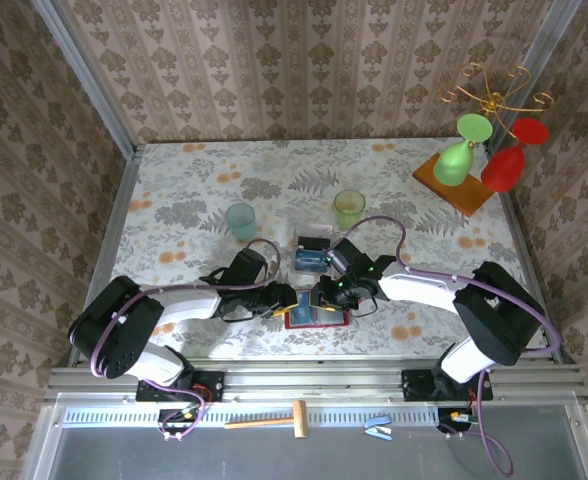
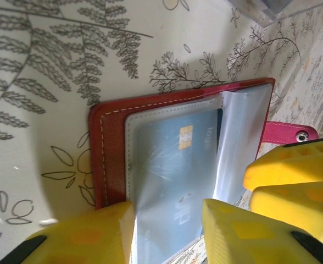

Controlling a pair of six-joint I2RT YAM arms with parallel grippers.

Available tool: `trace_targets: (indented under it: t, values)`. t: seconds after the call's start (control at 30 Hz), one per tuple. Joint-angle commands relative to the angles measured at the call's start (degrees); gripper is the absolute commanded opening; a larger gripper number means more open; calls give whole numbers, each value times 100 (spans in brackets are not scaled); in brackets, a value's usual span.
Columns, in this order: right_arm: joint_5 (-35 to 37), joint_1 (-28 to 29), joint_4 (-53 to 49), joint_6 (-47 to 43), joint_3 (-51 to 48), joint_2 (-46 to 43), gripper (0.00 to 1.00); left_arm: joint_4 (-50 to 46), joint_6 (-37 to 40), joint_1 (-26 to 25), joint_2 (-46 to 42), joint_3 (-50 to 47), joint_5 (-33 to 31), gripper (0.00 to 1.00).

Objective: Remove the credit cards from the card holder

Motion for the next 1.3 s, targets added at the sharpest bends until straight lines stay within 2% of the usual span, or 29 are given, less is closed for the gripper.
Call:
trace_targets:
  t: [0.0,0.1,0.47,0.7,0.83,1.27]
  values:
    - [-114,60,86,127,161,206,31,49,-30,33,29,-146,-51,36]
    - [-163,93,123,135,223,319,28,54,-8,33,81,-169,-49,33]
    - [-235,187,356,239,337,380,22,-148,110,72,85,-158,-96,31]
    - [-281,209,423,259,354,584,24,-152,119,99,65,-154,-86,31]
    - [-326,214,498,259,354,645,18,-150,119,96,71,-169,-79,31]
    - [141,214,-177,5,451,597,26,-194,145,122,79,-175,-40,31]
